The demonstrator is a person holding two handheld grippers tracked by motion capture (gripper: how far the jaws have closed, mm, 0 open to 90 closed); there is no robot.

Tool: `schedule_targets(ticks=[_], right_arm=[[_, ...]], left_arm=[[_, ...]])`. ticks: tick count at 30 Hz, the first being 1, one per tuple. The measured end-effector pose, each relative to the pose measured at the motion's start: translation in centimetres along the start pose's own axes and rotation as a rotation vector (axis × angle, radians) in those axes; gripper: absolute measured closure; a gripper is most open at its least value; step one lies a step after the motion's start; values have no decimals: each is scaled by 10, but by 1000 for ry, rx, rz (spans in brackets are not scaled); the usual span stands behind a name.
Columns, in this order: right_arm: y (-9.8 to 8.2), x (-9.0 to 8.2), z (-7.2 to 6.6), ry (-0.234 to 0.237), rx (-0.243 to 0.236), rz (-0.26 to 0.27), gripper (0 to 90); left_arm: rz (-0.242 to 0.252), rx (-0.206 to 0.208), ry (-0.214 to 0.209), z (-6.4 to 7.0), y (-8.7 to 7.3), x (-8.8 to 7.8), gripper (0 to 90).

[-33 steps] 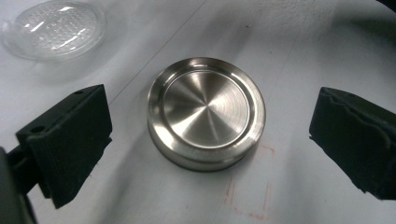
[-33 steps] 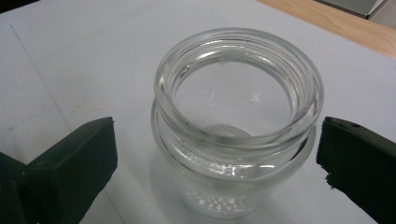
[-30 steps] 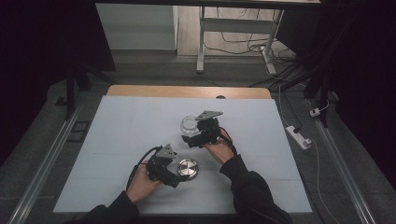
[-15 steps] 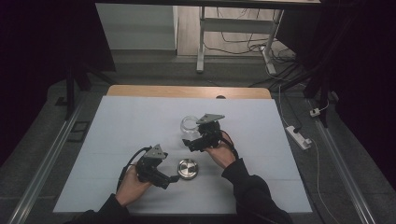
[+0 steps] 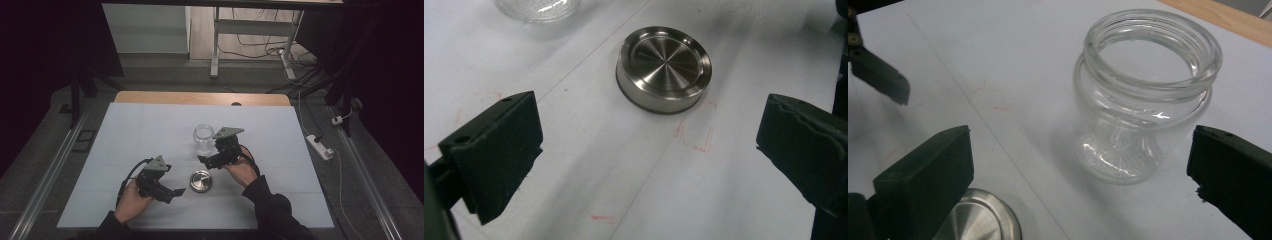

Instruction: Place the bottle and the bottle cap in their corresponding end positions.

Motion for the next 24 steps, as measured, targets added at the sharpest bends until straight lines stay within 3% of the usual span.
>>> schedule_targets(ticks=[8, 24], right_arm=[[-9, -7, -10, 27, -8, -12, 0], [-26, -29, -14, 29, 2, 5, 0]], left_arm=[[9, -22, -4, -1, -7, -8, 0], [25, -57, 18, -6, -23, -29, 0]])
Point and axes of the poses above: each handheld gripper's, and its own axes: x roughly forward along the jaws, y roughly out of its top, z roughly to its right, the point moved 10 cm from there along x, roughly forward along the jaws, and after that the axes turned 9 degrees about -z, right-handed, at the moved point
